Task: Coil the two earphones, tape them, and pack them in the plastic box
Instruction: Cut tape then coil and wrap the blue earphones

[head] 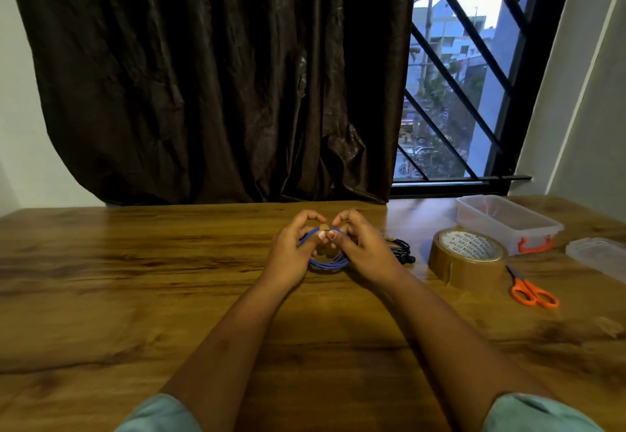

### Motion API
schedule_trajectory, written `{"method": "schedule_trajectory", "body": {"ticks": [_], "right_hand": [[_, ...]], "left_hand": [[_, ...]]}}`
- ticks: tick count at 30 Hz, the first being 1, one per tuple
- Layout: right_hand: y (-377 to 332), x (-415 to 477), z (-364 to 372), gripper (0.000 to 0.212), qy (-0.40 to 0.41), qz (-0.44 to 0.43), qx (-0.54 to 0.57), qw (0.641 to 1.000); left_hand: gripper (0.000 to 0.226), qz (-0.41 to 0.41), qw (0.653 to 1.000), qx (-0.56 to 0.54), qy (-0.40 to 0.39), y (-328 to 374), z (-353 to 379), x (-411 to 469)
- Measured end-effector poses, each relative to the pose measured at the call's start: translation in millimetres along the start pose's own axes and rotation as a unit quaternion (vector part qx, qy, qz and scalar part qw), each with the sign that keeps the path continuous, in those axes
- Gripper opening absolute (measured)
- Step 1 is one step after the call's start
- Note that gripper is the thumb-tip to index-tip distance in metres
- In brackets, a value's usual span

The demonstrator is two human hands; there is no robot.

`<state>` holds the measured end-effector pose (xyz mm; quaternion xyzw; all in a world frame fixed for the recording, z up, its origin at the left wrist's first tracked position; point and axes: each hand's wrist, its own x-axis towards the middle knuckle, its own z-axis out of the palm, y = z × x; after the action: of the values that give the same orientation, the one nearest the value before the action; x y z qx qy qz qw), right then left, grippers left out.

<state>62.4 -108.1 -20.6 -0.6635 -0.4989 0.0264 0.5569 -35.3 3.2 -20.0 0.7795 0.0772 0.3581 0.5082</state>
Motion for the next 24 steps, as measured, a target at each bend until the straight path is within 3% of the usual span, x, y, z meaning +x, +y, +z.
{"method": "schedule_trajectory", "body": {"ticks": [6, 10, 13, 16, 24], "right_hand": [[-4, 1, 0, 0.023, 0.007, -0.024, -0.068, 0.997], [-9, -2, -3, 0.013, 0.009, -0.069, -0.115, 0.991], [-11, -3, -4, 0.023, 0.008, -0.074, -0.131, 0.989], [-13, -4, -5, 0.028, 0.0, -0.074, -0.14, 0.987], [-13, -4, -5, 0.016, 0.015, -0.101, -0.217, 0.971]], "left_hand": [[0.009, -0.038, 0.999, -0.028, 0.001, -2, 1, 2], [0.015, -0.042, 0.998, -0.055, -0.001, 0, 1, 2], [0.026, -0.038, 0.997, -0.059, 0.01, 1, 1, 1], [0.021, -0.046, 0.996, -0.07, 0.012, 3, 0, -1], [0.016, -0.062, 0.993, -0.098, 0.025, 4, 3, 1]]}}
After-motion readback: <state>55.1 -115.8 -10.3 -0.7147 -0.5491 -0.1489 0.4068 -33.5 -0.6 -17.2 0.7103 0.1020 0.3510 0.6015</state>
